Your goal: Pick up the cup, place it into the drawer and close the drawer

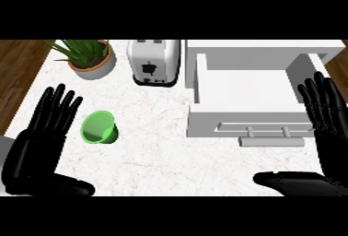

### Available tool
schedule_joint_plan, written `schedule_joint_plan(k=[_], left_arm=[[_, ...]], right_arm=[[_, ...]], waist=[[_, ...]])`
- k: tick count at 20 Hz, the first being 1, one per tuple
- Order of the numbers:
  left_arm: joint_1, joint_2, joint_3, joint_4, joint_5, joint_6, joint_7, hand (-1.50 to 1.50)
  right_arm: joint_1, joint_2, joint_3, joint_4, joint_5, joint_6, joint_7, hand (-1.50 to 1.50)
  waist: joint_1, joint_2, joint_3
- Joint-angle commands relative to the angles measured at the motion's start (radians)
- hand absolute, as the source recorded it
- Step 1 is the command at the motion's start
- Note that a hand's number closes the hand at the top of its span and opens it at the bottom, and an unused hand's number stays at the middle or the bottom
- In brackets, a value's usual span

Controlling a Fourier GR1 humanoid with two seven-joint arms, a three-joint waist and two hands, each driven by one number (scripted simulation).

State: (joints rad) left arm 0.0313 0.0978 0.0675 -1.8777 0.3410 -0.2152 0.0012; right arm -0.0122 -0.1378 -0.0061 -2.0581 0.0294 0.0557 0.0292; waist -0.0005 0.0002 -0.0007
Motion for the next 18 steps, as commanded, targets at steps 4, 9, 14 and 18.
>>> schedule_joint_plan(k=[4, 9, 14, 18], left_arm=[[0.054, 0.018, 0.059, 0.137, -0.037, -0.045, -0.097, -1.5], [-0.04, 0.034, 0.105, 0.343, -0.114, -0.011, -0.177, -1.5], [-0.015, 0.056, 0.142, 0.48, -0.163, -0.024, -0.301, -1.5], [-0.072, 0.067, 0.153, 0.641, -0.21, -0.008, -0.362, -1.5]], right_arm=[[-0.012, -0.019, -0.053, 0.054, -0.035, 0.051, -0.056, -1.5], [-0.034, 0.008, -0.032, 0.074, 0.003, 0.027, -0.049, -1.5], [-0.021, 0.003, -0.035, 0.036, 0.008, 0.034, -0.012, -1.5], [-0.011, 0.019, -0.028, 0.072, 0.01, 0.047, -0.056, -1.5]], waist=[[0.002, 0.0, 0.001], [-0.001, 0.001, 0.0], [-0.001, 0.0, 0.0], [-0.003, 0.001, 0.0]])
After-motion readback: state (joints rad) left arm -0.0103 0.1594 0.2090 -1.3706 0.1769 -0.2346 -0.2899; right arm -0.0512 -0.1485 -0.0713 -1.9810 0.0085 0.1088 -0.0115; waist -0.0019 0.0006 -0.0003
